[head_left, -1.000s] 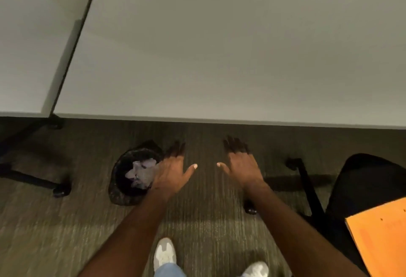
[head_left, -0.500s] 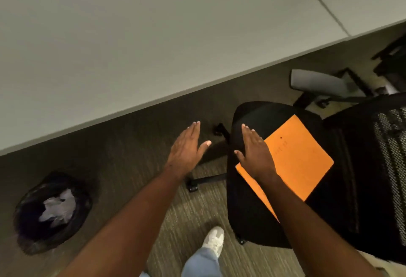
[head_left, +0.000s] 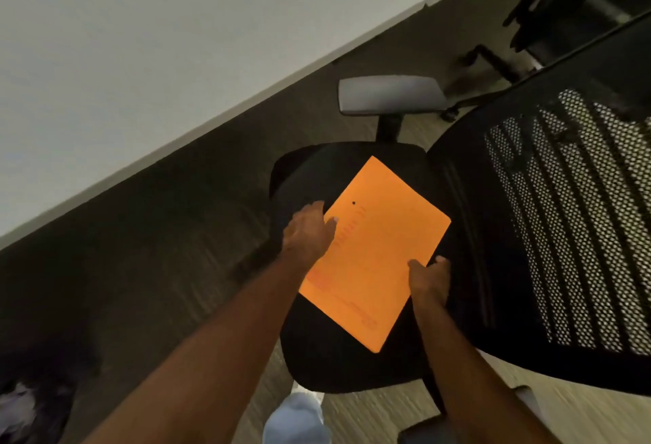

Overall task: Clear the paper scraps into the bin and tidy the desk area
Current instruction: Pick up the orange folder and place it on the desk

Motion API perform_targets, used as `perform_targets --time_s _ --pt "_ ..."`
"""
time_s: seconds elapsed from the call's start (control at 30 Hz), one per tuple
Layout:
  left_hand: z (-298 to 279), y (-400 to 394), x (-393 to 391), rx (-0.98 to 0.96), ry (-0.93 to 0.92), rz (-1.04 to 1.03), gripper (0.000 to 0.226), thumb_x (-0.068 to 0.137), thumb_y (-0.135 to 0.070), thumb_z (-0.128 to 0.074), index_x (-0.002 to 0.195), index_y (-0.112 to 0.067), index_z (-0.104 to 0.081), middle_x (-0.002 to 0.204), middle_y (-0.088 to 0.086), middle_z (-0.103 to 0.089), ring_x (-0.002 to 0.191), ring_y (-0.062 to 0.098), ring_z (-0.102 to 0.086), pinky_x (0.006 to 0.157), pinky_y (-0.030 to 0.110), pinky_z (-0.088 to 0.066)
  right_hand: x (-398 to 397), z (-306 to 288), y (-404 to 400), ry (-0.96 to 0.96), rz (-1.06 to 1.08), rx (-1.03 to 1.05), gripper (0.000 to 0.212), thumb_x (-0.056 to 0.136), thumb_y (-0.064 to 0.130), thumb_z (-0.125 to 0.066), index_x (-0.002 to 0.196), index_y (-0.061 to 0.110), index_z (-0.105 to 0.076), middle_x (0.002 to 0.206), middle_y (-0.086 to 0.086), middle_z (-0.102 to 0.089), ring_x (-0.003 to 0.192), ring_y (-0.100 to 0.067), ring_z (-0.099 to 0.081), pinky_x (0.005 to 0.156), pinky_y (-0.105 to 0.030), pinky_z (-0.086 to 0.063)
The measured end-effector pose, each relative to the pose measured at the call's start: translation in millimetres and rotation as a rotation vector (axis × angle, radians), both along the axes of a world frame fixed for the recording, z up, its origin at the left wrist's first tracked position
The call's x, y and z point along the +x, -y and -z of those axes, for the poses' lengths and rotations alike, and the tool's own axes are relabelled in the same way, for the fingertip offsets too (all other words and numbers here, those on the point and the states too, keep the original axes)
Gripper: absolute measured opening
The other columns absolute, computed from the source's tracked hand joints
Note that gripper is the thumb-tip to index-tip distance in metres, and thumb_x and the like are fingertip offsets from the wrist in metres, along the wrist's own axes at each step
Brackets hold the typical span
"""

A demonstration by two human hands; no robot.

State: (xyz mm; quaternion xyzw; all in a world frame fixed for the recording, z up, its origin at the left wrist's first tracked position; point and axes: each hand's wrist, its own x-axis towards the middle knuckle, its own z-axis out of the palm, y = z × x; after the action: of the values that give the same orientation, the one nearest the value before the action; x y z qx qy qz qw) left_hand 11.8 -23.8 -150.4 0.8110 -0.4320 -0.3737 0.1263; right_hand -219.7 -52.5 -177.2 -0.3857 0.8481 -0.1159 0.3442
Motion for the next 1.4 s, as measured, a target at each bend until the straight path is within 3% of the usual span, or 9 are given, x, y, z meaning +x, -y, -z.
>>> perform_targets --time_s 0.17,0.33,0.47,0.57,0.7,0.83,0.97,1.1,1.4 --pt "10.8 11.8 -5.6 0.042 0.073 -0.03 0.037 0.102 -0.029 -0.049 0.134 -0.013 -0.054 0.133 0.012 -0.056 0.119 0.03 -0.055 0.095 0.046 -0.049 -11.7 16.9 -1.1 0.114 0.16 0.079 0.052 0.085 0.021 -0.07 0.129 0.001 -0.05 0.127 -0.021 -0.06 0.111 -0.039 -0.061 0.09 -0.043 -0.051" --pt "21.6 3.3 -4.6 0.044 -0.129 -0.182 0.014 0.097 -0.027 -0.06 0.105 -0.017 -0.065 0.097 0.002 -0.067 0.086 0.02 -0.062 0.071 0.035 -0.051 -10.1 21.8 -7.0 0.242 0.211 0.036 0.034 0.087 0.015 -0.066 0.118 0.003 -0.063 0.114 -0.018 -0.069 0.097 -0.037 -0.066 0.085 -0.047 -0.057" --pt "26.2 -10.0 1.2 -0.011 -0.195 -0.256 0.005 0.094 -0.018 -0.065 0.09 -0.017 -0.067 0.09 0.003 -0.07 0.076 0.016 -0.062 0.063 0.027 -0.046 -5.5 13.8 -7.4 0.276 0.201 -0.017 0.027 0.091 0.007 -0.063 0.118 0.004 -0.066 0.108 -0.016 -0.07 0.091 -0.03 -0.066 0.086 -0.046 -0.057" --pt "18.7 -20.8 11.4 -0.067 -0.223 -0.312 0.01 0.093 -0.015 -0.066 0.083 -0.019 -0.065 0.081 -0.001 -0.066 0.071 0.013 -0.061 0.054 0.023 -0.042 5.6 -4.6 -7.1 0.356 0.158 -0.091 0.025 0.093 0.001 -0.06 0.117 0.002 -0.066 0.104 -0.014 -0.071 0.088 -0.026 -0.067 0.084 -0.043 -0.058" --pt "0.7 -41.5 33.9 -0.117 -0.31 -0.459 0.015 0.091 -0.012 -0.067 0.08 -0.021 -0.067 0.082 0.003 -0.072 0.078 0.023 -0.07 0.068 0.035 -0.057 28.6 -37.1 -1.4 0.441 0.071 -0.16 0.024 0.092 0.001 -0.061 0.114 0.006 -0.068 0.099 -0.007 -0.072 0.085 -0.019 -0.069 0.077 -0.035 -0.057" --pt "-32.4 -67.0 60.7 -0.173 -0.397 -0.636 0.019 0.089 -0.01 -0.068 0.076 -0.023 -0.068 0.083 0.007 -0.075 0.08 0.028 -0.073 0.077 0.051 -0.061 62.4 -73.3 8.4 0.503 -0.058 -0.205 0.028 0.092 0.002 -0.062 0.118 0.009 -0.068 0.103 -0.005 -0.075 0.091 -0.019 -0.072 0.084 -0.041 -0.06" --pt "-86.3 -100.4 91.2 -0.256 -0.438 -0.804 0.007 0.091 -0.008 -0.067 0.087 -0.011 -0.072 0.085 0.009 -0.076 0.08 0.028 -0.074 0.076 0.048 -0.062 109.1 -119.8 8.2 0.597 -0.185 -0.227 0.034 0.091 0.0 -0.062 0.124 0.009 -0.066 0.107 -0.005 -0.075 0.094 -0.019 -0.073 0.087 -0.042 -0.059" --pt "-148.4 -134.2 126.8 -0.334 -0.379 -0.911 0.018 0.092 -0.008 -0.066 0.081 -0.023 -0.069 0.081 -0.001 -0.073 0.074 0.015 -0.071 0.07 0.034 -0.059 164.0 -176.0 -4.0 0.7 -0.318 -0.228 0.035 0.093 0.002 -0.061 0.125 0.016 -0.065 0.104 0.002 -0.075 0.098 -0.016 -0.072 0.086 -0.04 -0.059" --pt "-284.7 -219.0 222.2 -0.543 -0.258 -1.066 0.017 0.093 -0.016 -0.066 0.083 -0.029 -0.068 0.088 0.0 -0.075 0.082 0.022 -0.074 0.077 0.043 -0.06 301.3 -317.1 -48.7 0.912 -0.665 -0.307 0.038 0.094 0.002 -0.06 0.095 0.038 -0.072 0.088 0.009 -0.077 0.082 -0.012 -0.074 0.07 -0.033 -0.062"
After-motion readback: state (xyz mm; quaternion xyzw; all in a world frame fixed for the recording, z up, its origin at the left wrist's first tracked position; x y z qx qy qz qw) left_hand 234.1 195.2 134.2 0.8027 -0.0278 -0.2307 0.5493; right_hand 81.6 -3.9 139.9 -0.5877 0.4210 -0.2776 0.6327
